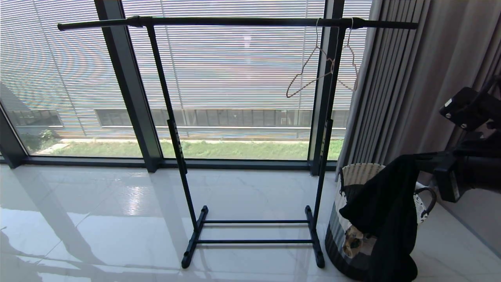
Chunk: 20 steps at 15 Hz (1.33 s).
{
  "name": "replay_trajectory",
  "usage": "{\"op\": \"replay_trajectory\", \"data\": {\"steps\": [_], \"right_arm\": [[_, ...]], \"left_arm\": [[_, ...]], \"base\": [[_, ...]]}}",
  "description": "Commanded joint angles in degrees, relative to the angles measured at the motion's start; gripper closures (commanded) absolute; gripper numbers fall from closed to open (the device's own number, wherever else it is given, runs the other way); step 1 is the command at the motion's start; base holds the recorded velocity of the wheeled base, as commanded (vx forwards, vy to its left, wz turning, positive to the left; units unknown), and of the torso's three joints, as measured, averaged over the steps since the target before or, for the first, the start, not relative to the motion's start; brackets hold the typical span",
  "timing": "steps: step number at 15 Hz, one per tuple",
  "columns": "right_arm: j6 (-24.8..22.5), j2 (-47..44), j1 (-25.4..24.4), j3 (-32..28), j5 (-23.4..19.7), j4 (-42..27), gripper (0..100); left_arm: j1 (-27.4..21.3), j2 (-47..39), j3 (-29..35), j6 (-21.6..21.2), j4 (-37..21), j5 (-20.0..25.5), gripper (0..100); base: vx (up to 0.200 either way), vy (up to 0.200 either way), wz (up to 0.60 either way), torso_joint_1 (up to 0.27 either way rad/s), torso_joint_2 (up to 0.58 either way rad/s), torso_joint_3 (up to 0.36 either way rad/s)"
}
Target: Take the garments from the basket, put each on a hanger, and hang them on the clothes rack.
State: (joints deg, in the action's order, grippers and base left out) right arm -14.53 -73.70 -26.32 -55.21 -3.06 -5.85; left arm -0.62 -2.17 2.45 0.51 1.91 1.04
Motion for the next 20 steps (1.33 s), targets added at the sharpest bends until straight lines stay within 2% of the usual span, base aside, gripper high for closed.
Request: {"op": "replay_trajectory", "data": {"steps": [1, 2, 3, 4, 5, 6, 7, 8, 9, 10, 11, 12, 15, 18, 20], "right_arm": [[1.0, -4.5, -1.5, -1.1, 0.0, 1.2, 100], [1.8, -5.4, -2.0, -2.1, -0.1, 1.5, 100], [1.9, -5.4, -2.0, -2.2, -0.1, 1.5, 100], [4.0, -6.6, -2.9, -3.9, -0.5, 1.6, 100], [5.4, -6.8, -3.2, -4.8, -2.0, 1.6, 100], [5.6, -7.0, -3.4, -5.3, -3.0, 1.6, 100], [5.6, -7.2, -3.4, -5.4, -3.4, 1.6, 100], [5.7, -7.7, -4.0, -6.0, -4.1, 1.7, 100], [5.7, -8.5, -4.3, -6.0, -4.9, 3.0, 100], [5.7, -9.1, -4.4, -6.0, -5.0, 4.8, 100], [6.0, -10.8, -4.9, -6.0, -5.0, 8.5, 100], [6.8, -12.0, -5.0, -6.2, -5.0, 10.4, 100], [8.2, -13.4, -5.6, -6.2, -5.1, 11.9, 100], [9.7, -13.2, -7.2, -6.1, -5.1, 12.0, 100], [9.9, -13.2, -8.3, -6.1, -5.1, 12.0, 100]], "left_arm": [[-2.5, -19.9, 15.1, 7.7, 5.1, 0.0, 0], [-2.7, -28.2, 19.6, 7.7, 7.1, 0.0, 0], [-2.8, -28.7, 20.0, 7.7, 7.4, 0.0, 0], [-6.1, -42.4, 27.0, 8.1, 11.4, -0.2, 0], [-11.5, -53.1, 32.2, 8.1, 16.5, -0.2, 0], [-16.4, -60.2, 35.6, 8.1, 19.3, -0.6, 0], [-19.2, -63.8, 37.5, 8.1, 19.9, -1.1, 0], [-25.7, -74.2, 41.3, 8.5, 20.5, -4.2, 0], [-29.4, -81.3, 42.6, 9.1, 23.6, -6.2, 0], [-32.4, -85.3, 43.0, 9.9, 27.3, -7.6, 0], [-38.8, -92.0, 43.8, 10.9, 33.9, -10.8, 0], [-42.9, -95.3, 43.9, 11.0, 36.2, -11.8, 0], [-51.3, -100.9, 44.4, 13.0, 36.6, -11.3, 0], [-53.5, -107.0, 45.4, 14.2, 36.8, -11.5, 0], [-54.7, -111.2, 45.9, 14.1, 40.5, -12.0, 0]], "base": [[0.000, 0.000, 0.00, 0.000, 0.00, 0.000], [0.000, 0.000, 0.00, 0.000, 0.00, 0.000], [0.000, 0.000, 0.00, 0.000, 0.00, 0.000], [0.000, 0.000, 0.00, 0.000, 0.00, 0.000], [0.000, 0.000, 0.00, 0.000, 0.00, 0.000], [0.000, 0.000, 0.00, 0.000, 0.00, 0.000], [0.000, 0.000, 0.00, 0.000, 0.00, 0.000], [0.000, 0.000, 0.00, 0.000, 0.00, 0.000], [0.000, 0.000, 0.00, 0.000, 0.00, 0.000], [0.000, 0.000, 0.00, 0.000, 0.00, 0.000], [0.000, 0.000, 0.00, 0.000, 0.00, 0.000], [0.000, 0.000, 0.00, 0.000, 0.00, 0.000], [0.000, 0.000, 0.00, 0.000, 0.00, 0.000], [0.000, 0.000, 0.00, 0.000, 0.00, 0.000], [0.000, 0.000, 0.00, 0.000, 0.00, 0.000]]}}
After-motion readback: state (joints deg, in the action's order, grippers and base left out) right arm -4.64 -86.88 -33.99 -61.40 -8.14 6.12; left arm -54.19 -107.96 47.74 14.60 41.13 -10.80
